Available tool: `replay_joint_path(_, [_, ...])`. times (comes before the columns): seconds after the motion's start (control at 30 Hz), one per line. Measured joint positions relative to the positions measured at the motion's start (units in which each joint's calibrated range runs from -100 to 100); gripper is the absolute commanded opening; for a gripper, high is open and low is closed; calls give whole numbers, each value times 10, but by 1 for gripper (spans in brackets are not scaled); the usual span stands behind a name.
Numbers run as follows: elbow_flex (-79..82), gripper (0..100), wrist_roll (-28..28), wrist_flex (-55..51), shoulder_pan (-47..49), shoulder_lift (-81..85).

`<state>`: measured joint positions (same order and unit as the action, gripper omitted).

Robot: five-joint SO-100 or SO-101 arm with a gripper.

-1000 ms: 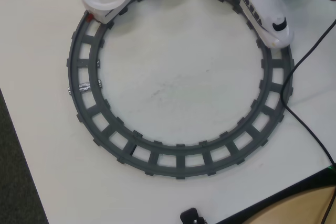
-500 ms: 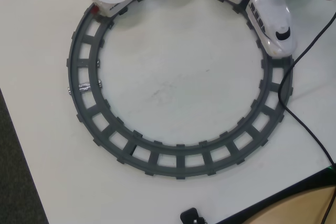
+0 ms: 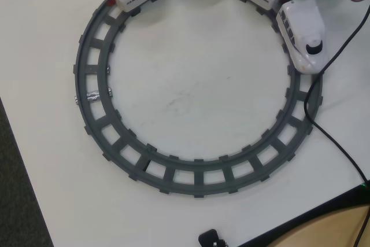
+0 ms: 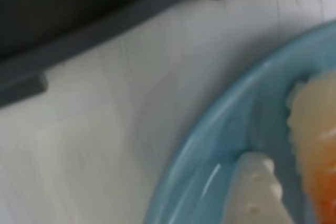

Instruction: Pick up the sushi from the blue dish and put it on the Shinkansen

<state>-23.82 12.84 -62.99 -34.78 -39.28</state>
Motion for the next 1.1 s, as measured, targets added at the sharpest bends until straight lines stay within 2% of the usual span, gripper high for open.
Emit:
replay_joint_path(0.07, [-2, 3, 0, 4, 1, -2])
replay_joint_path(0.33, [-2, 2, 3, 2, -2, -2])
replay_joint_path(0.5, [0, 2, 3, -3, -44, 33])
replay_joint_path(0.7, [24, 2, 12, -51, -102, 161])
replay_joint_path(0.97, [184, 2, 11, -69, -86, 367])
replay_joint_path(1.1, [281, 2, 11, -69, -44, 477])
